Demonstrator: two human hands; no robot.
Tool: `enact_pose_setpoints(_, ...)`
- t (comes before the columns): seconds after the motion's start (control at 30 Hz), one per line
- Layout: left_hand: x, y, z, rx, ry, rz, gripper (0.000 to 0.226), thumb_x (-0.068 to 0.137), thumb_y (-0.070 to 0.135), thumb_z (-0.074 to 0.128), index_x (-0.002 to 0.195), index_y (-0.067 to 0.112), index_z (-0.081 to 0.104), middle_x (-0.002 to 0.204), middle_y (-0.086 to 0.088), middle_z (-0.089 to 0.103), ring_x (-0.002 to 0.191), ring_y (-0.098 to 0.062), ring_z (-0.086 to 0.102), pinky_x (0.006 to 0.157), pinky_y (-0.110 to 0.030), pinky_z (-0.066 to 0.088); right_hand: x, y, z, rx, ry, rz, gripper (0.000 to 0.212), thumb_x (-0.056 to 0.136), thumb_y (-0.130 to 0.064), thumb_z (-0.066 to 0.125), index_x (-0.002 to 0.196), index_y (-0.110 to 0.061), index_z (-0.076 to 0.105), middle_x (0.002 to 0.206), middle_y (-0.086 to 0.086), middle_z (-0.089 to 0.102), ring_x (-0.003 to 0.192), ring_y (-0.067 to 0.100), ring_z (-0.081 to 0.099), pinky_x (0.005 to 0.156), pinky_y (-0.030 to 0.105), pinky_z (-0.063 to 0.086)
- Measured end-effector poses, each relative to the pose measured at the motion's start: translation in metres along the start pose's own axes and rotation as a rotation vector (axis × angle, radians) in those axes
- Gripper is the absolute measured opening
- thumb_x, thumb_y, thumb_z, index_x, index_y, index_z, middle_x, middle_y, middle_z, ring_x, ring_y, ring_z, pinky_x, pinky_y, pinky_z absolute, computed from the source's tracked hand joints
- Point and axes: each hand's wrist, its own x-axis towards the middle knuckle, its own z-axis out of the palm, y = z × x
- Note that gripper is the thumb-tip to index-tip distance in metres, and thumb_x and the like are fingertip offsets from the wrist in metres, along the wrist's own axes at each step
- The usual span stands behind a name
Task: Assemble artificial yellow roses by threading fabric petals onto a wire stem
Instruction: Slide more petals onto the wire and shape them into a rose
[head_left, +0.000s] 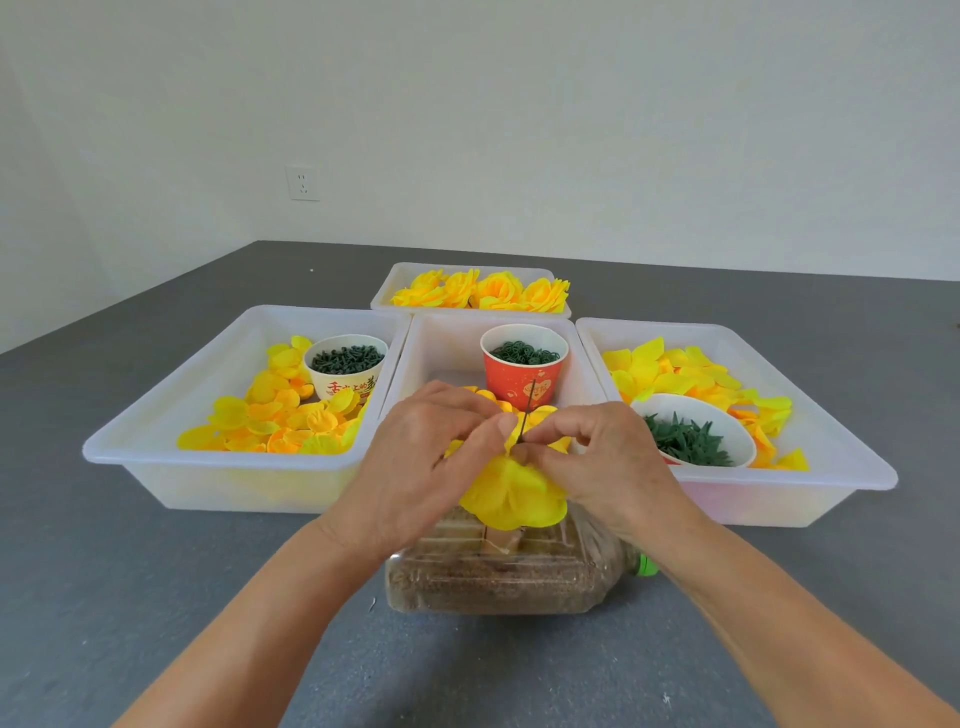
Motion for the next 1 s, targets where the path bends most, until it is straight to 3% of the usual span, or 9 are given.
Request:
enact_pose_setpoints(0.07, 0.005, 0.002, 0.005, -0.050, 0.065, -0.110, 0.017, 0.084, 0.024, 0.067, 0.074, 0.012, 0.073, 0.086, 0.011, 0.068, 0.089, -0.005, 0.060, 0.080, -0.025, 0.046, 0.000, -0.002, -0.001, -0.018, -0.014, -0.011, 0.007, 0.072, -0.023, 0.078, 0.068, -0.025, 0.073, 0.068, -0.012, 0.065, 0.066, -0.002, 0.056, 0.062, 0.014, 0.039)
enact_pose_setpoints(0.17, 0.010, 0.003, 0.008, -0.128, -0.011, -0.244, 0.006, 0.077, 0.017, 0.074, 0.074, 0.022, 0.074, 0.080, 0.010, 0.068, 0.081, -0.002, 0.061, 0.076, -0.024, 0.048, 0.000, -0.002, -0.002, -0.065, -0.017, -0.029, 0.007, 0.072, -0.024, 0.078, 0.069, -0.019, 0.073, 0.070, -0.008, 0.065, 0.066, -0.002, 0.054, 0.060, 0.012, 0.036)
enact_pose_setpoints(0.37, 0.007, -0.003, 0.011, -0.272, -0.036, -0.302, 0.009, 0.074, 0.018, 0.076, 0.066, 0.022, 0.073, 0.074, 0.004, 0.069, 0.079, -0.018, 0.062, 0.076, -0.035, 0.047, -0.002, 0.002, 0.003, 0.032, 0.004, -0.008, 0.013, 0.072, -0.011, 0.076, 0.064, -0.019, 0.069, 0.086, 0.002, 0.068, 0.089, 0.017, 0.063, 0.083, 0.036, 0.050)
enact_pose_setpoints(0.43, 0.006, -0.005, 0.013, -0.279, -0.028, -0.291, 0.009, 0.073, 0.020, 0.075, 0.065, 0.023, 0.072, 0.074, 0.005, 0.068, 0.079, -0.017, 0.062, 0.075, -0.032, 0.047, -0.002, 0.003, 0.005, 0.006, 0.025, -0.023, 0.022, 0.071, -0.010, 0.077, 0.059, -0.025, 0.064, 0.087, 0.001, 0.068, 0.090, 0.017, 0.063, 0.081, 0.034, 0.050)
enact_pose_setpoints(0.57, 0.006, -0.006, 0.013, -0.299, -0.046, -0.263, 0.019, 0.062, 0.038, 0.072, 0.063, 0.020, 0.072, 0.073, 0.007, 0.067, 0.074, -0.007, 0.059, 0.068, -0.018, 0.045, -0.002, 0.004, 0.007, 0.027, 0.023, 0.011, 0.010, 0.070, -0.012, 0.078, 0.065, -0.016, 0.070, 0.088, 0.002, 0.068, 0.091, 0.015, 0.062, 0.080, 0.033, 0.050)
enact_pose_setpoints(0.7, 0.008, -0.006, 0.014, -0.269, -0.053, -0.263, 0.011, 0.061, 0.028, 0.081, 0.060, 0.024, 0.071, 0.069, 0.013, 0.064, 0.076, -0.007, 0.059, 0.072, -0.023, 0.046, -0.005, 0.002, -0.002, 0.164, -0.072, 0.096, 0.015, 0.070, -0.012, 0.079, 0.063, -0.023, 0.072, 0.082, -0.007, 0.068, 0.064, -0.011, 0.056, 0.059, 0.005, 0.040)
enact_pose_setpoints(0.83, 0.007, -0.007, 0.015, -0.258, -0.037, -0.264, 0.015, 0.064, 0.018, 0.082, 0.059, 0.024, 0.069, 0.069, 0.013, 0.066, 0.074, -0.006, 0.060, 0.070, -0.026, 0.048, 0.005, 0.001, -0.023, 0.239, -0.228, 0.204, 0.012, 0.075, -0.010, 0.075, 0.071, -0.022, 0.075, 0.088, 0.001, 0.074, 0.085, 0.005, 0.065, 0.078, 0.021, 0.050)
enact_pose_setpoints(0.93, 0.008, -0.007, 0.015, -0.250, -0.038, -0.273, 0.016, 0.066, 0.017, 0.083, 0.059, 0.021, 0.069, 0.070, 0.009, 0.067, 0.075, -0.007, 0.061, 0.070, -0.024, 0.048, 0.034, 0.014, -0.049, 0.154, 0.023, 0.178, 0.012, 0.078, -0.005, 0.071, 0.072, -0.016, 0.074, 0.073, -0.004, 0.072, 0.069, 0.003, 0.062, 0.067, 0.017, 0.047)
enact_pose_setpoints(1.0, 0.009, -0.006, 0.015, -0.243, -0.046, -0.285, 0.017, 0.067, 0.017, 0.082, 0.058, 0.022, 0.068, 0.072, 0.008, 0.067, 0.075, -0.007, 0.061, 0.071, -0.025, 0.048, 0.062, 0.033, -0.067, -0.096, 0.250, 0.188, 0.007, 0.081, -0.008, 0.068, 0.077, -0.006, 0.073, 0.079, 0.006, 0.072, 0.073, 0.014, 0.061, 0.072, 0.027, 0.049)
